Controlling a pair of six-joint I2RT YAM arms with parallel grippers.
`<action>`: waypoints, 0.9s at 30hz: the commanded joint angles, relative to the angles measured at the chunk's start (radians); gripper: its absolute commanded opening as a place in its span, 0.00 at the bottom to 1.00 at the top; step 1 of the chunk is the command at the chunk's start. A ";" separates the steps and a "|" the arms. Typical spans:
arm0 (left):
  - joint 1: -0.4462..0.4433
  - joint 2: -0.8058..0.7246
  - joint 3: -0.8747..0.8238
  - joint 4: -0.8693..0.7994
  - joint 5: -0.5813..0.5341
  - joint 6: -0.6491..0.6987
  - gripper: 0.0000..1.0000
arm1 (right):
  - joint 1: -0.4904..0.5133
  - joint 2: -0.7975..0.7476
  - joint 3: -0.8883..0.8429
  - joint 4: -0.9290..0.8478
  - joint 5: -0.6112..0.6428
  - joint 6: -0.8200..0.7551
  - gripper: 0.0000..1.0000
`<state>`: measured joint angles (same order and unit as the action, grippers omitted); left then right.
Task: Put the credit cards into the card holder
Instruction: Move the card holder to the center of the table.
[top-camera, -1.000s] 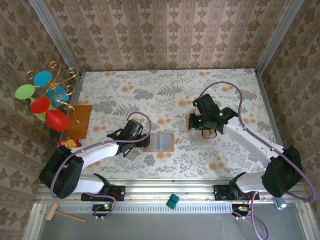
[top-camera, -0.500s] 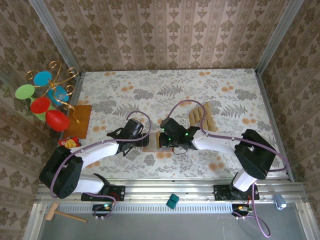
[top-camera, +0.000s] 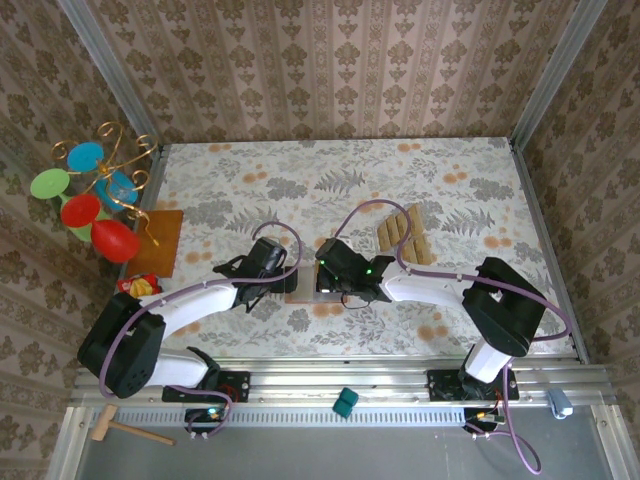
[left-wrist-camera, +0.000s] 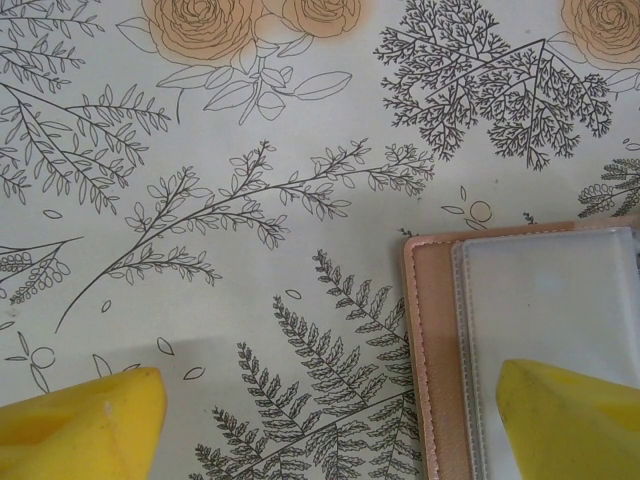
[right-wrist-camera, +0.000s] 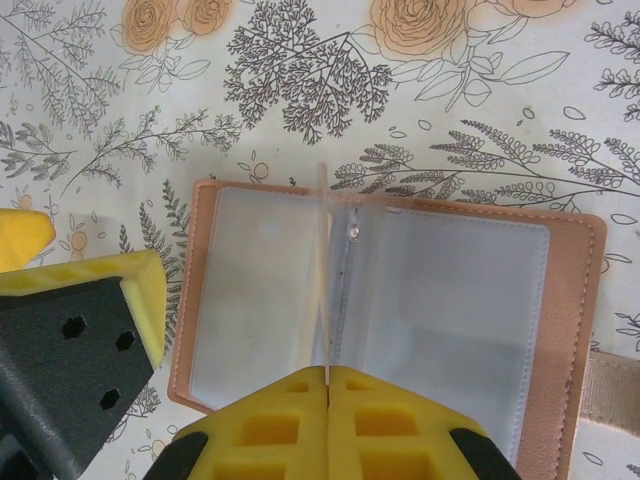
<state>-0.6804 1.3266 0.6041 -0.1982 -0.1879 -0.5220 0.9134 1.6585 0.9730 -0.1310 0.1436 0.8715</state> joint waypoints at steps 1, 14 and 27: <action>-0.008 0.000 0.027 -0.020 -0.015 0.014 0.87 | 0.003 0.021 -0.021 -0.021 0.044 0.019 0.00; -0.008 0.006 0.035 -0.026 -0.008 0.020 0.87 | -0.036 -0.012 -0.101 -0.045 0.014 0.012 0.00; -0.025 0.022 0.067 -0.027 0.005 0.037 0.87 | -0.115 -0.081 -0.151 -0.051 -0.041 -0.050 0.00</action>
<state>-0.6952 1.3315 0.6395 -0.1982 -0.1867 -0.5117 0.8146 1.5963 0.8413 -0.1303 0.1146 0.8585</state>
